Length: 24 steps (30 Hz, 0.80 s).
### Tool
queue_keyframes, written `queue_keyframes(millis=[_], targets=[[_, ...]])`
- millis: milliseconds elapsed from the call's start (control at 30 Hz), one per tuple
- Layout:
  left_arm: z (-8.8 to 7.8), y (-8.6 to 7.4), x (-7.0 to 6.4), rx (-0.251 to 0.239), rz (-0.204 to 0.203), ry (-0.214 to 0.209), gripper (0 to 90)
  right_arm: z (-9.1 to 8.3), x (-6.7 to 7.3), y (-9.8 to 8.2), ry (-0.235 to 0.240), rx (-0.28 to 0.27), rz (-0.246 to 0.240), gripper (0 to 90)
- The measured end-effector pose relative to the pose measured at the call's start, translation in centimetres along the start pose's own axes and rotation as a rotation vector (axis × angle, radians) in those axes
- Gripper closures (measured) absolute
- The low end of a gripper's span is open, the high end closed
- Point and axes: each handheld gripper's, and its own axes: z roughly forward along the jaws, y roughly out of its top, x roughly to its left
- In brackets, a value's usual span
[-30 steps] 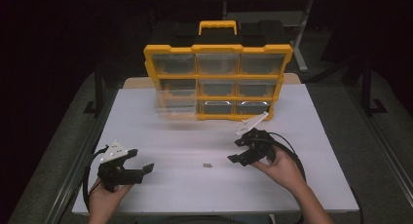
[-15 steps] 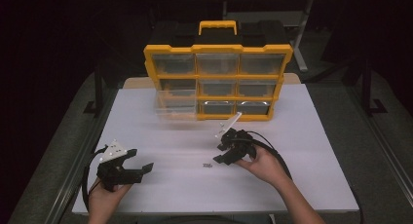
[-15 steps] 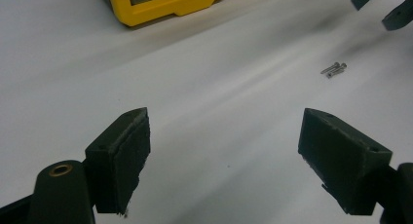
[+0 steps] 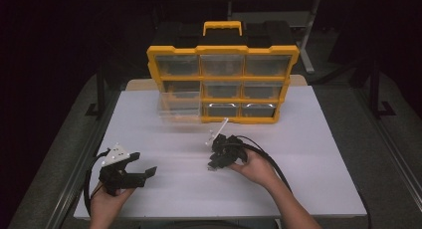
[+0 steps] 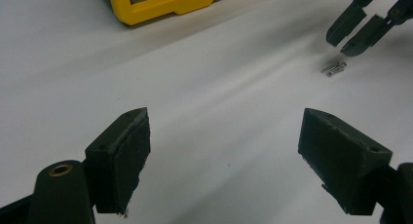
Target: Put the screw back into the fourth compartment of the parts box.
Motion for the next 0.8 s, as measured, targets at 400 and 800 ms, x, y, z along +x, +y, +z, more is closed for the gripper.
queue_keyframes(millis=[400,800], targets=[[-0.2,0.0,0.1,-0.013,-0.003,0.003,19.1,1.3,-0.2,0.3,0.013,0.025,-0.006,77.6],[-0.2,0.0,0.2,-0.017,-0.012,0.002,19.1,1.8,-0.3,0.2,-0.006,0.048,-0.007,81.9]])
